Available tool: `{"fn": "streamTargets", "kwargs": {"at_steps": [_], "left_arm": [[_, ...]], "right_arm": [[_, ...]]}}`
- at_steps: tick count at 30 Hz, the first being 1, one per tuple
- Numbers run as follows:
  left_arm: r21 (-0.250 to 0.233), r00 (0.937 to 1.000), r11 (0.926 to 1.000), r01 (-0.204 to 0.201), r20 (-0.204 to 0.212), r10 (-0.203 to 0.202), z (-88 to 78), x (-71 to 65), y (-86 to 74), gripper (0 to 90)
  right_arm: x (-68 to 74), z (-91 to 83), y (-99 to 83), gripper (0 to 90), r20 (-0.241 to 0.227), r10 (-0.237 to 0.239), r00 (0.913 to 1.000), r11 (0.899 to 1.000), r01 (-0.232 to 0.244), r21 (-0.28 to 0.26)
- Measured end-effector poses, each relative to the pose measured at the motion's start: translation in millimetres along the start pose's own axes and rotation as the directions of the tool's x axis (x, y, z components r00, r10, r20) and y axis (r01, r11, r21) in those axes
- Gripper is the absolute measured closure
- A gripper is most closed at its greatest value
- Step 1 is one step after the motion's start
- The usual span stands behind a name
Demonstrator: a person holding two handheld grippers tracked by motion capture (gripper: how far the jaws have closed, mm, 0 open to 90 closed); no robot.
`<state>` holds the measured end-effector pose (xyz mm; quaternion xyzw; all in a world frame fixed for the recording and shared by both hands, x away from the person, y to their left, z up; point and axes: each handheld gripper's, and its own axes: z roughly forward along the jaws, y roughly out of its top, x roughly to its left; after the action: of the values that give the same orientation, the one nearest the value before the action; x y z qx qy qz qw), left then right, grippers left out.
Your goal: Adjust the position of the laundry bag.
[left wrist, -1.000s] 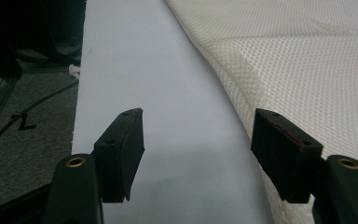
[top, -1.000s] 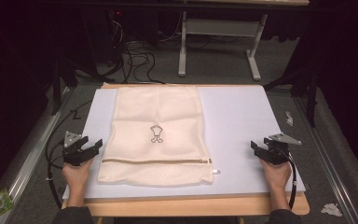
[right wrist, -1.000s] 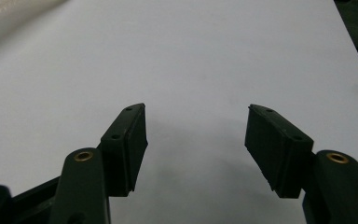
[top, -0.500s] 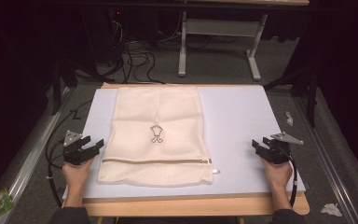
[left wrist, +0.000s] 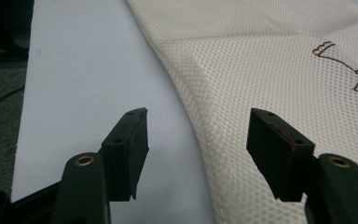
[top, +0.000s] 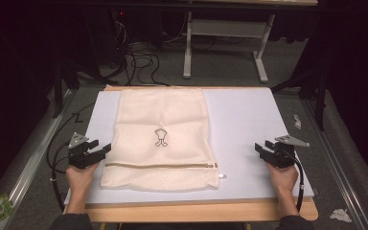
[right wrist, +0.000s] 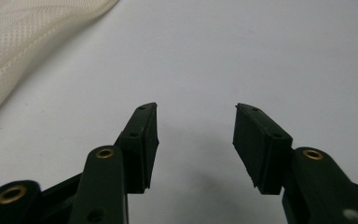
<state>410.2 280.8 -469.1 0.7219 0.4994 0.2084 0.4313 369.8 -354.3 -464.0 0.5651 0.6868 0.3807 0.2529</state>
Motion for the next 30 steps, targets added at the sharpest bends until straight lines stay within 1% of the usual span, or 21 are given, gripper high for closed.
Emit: {"fn": "streamTargets", "kwargs": {"at_steps": [1, 2, 3, 4, 5, 6, 7, 10, 11, 15, 16, 17, 19, 20, 21, 22, 23, 26, 28, 29, 30], "left_arm": [[0.0, 1.0, 1.0, 0.0, 0.0, 0.0, 0.0, 0.0, 0.0, 38.3], [0.037, 0.9997, 0.9993, -0.006, -0.021, 0.007, 1.9, -0.3, -0.2, 38.3], [0.037, 0.9997, 0.9993, -0.006, -0.021, 0.007, 1.9, -0.3, -0.2, 38.3], [0.053, 0.9991, 0.9986, -0.009, -0.041, 0.011, 3.4, 0.3, -0.8, 38.3], [0.045, 0.9995, 0.9988, 0.018, -0.028, -0.016, 2.8, 3.2, -1.9, 38.3], [0.033, 0.9993, 0.999, 0.032, -0.021, -0.031, 2.0, 3.7, -1.6, 38.3], [0.034, 0.9993, 0.9988, 0.035, -0.015, -0.034, 0.9, 3.4, -0.3, 38.2], [0.039, 0.9998, 0.999, 0.021, -0.005, -0.021, 1.0, 0.6, 2.4, 38.2], [0.049, 0.9999, 0.9987, 0.012, 0.002, -0.012, 2.7, -2.5, 4.3, 38.1], [0.072, 0.9999, 0.9973, 0.009, 0.011, -0.01, 5.9, -6.7, 6.2, 38.2], [0.087, 0.9999, 0.9962, 0.01, 0.007, -0.01, 6.4, -8.4, 6.7, 38.2], [0.125, 0.9998, 0.9919, 0.02, 0.002, -0.02, 8.0, -11.6, 7.5, 39.3], [0.134, 0.9998, 0.9908, 0.016, 0.005, -0.017, 8.9, -13.3, 7.5, 41.0], [0.148, 1.0, 0.9889, 0.009, 0.002, -0.01, 9.3, -14.3, 7.8, 41.0], [0.173, 0.9999, 0.9849, 0.01, -0.008, -0.009, 10.8, -15.6, 8.9, 40.9], [0.173, 0.9999, 0.9849, 0.01, -0.008, -0.009, 10.8, -15.6, 8.9, 40.6], [0.168, 0.9999, 0.9858, 0.003, -0.014, -0.001, 11.2, -16.9, 10.2, 40.6], [0.167, 0.9994, 0.9859, -0.012, -0.031, 0.017, 12.6, -18.7, 13.2, 41.9], [0.166, 0.9992, 0.9861, -0.017, -0.033, 0.023, 14.0, -19.7, 15.5, 41.9], [0.166, 0.9992, 0.986, -0.02, -0.03, 0.025, 14.3, -19.9, 16.3, 41.8], [0.166, 0.9994, 0.9859, -0.018, -0.027, 0.023, 14.7, -19.9, 16.8, 41.7]], "right_arm": [[0.0, 0.0, 0.0, 52.2, 0.0, 0.0, 1.0, 1.0, 0.0, 0.0], [1.1, 2.9, -0.6, 55.0, -0.012, -0.007, 0.9999, 1.0, 0.007, 0.024], [1.1, 2.9, -0.6, 55.0, -0.012, -0.007, 0.9999, 1.0, 0.007, 0.024], [2.9, 6.6, -1.2, 55.9, 0.012, -0.027, 0.9996, 0.998, 0.026, 0.053], [3.3, 7.4, -1.0, 56.1, 0.008, -0.031, 0.9995, 0.998, 0.03, 0.057], [3.9, 7.4, -0.5, 56.6, 0.002, -0.031, 0.9995, 0.998, 0.03, 0.053], [4.6, 6.3, 0.8, 56.6, -0.003, -0.031, 0.9995, 0.998, 0.031, 0.053], [7.1, 4.1, 3.2, 56.5, -0.015, -0.034, 0.9993, 0.998, 0.034, 0.045], [10.8, 3.0, 4.7, 56.0, -0.026, -0.041, 0.9988, 0.997, 0.042, 0.06], [16.3, 3.0, 6.1, 55.0, -0.024, -0.057, 0.9981, 0.994, 0.058, 0.088], [18.6, 2.8, 6.9, 54.7, -0.027, -0.066, 0.9975, 0.993, 0.068, 0.093], [23.9, 1.8, 8.2, 54.6, -0.031, -0.086, 0.9958, 0.992, 0.089, 0.09], [26.2, 1.8, 9.1, 54.6, -0.043, -0.088, 0.9952, 0.992, 0.091, 0.09], [30.2, 3.1, 10.9, 54.6, -0.075, -0.084, 0.9937, 0.992, 0.091, 0.092], [32.8, 4.3, 11.7, 54.5, -0.083, -0.09, 0.9925, 0.992, 0.097, 0.084], [32.8, 4.3, 11.7, 54.5, -0.083, -0.09, 0.9925, 0.992, 0.097, 0.084], [38.9, 6.4, 13.8, 54.9, -0.105, -0.091, 0.9903, 0.991, 0.101, 0.088], [47.5, 10.8, 17.3, 56.7, -0.145, -0.082, 0.9861, 0.99, 0.097, 0.101], [51.2, 14.0, 19.2, 56.7, -0.161, -0.071, 0.9843, 0.99, 0.089, 0.106], [53.9, 16.6, 20.3, 56.7, -0.182, -0.056, 0.9817, 0.991, 0.078, 0.113], [56.5, 18.9, 21.1, 56.6, -0.189, -0.064, 0.9799, 0.989, 0.087, 0.117]]}}
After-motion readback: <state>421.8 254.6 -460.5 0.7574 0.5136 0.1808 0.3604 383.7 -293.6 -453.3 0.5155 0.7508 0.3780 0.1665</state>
